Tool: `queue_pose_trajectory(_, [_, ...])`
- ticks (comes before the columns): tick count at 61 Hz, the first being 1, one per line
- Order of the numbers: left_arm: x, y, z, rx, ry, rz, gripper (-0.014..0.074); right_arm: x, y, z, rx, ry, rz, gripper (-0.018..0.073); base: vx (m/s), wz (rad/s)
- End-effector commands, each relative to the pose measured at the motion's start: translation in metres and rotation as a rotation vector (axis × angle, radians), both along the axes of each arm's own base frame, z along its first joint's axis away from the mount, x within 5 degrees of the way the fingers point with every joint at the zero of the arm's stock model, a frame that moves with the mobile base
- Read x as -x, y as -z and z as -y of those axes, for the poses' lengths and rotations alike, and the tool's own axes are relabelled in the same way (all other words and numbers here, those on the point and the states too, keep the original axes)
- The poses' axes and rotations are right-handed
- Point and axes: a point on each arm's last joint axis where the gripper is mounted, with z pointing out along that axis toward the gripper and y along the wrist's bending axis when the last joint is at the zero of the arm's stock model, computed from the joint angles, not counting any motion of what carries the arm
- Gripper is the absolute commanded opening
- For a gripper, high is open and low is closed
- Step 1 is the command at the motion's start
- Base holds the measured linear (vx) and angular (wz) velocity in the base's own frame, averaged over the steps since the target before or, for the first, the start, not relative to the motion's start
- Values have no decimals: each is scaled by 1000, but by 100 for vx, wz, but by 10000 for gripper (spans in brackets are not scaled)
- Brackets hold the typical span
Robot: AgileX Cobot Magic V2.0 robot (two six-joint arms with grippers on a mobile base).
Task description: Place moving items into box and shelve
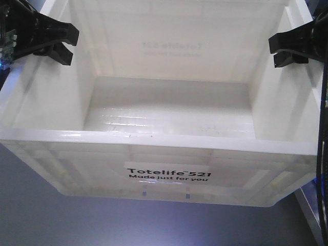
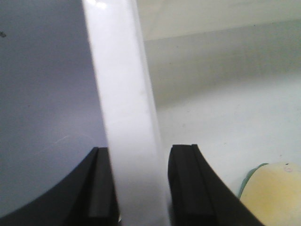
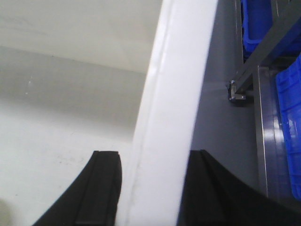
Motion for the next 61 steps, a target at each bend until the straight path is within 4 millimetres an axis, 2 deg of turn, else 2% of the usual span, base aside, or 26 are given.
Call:
queue_pose_trajectory(1, [13, -36, 3, 126, 27, 176, -4, 3, -27, 2, -38, 17, 170, -6, 52, -6])
queue_pose_trajectory(61, [13, -36, 3, 126, 27, 176, -4, 4, -26, 2, -35, 17, 155, -6, 51, 1])
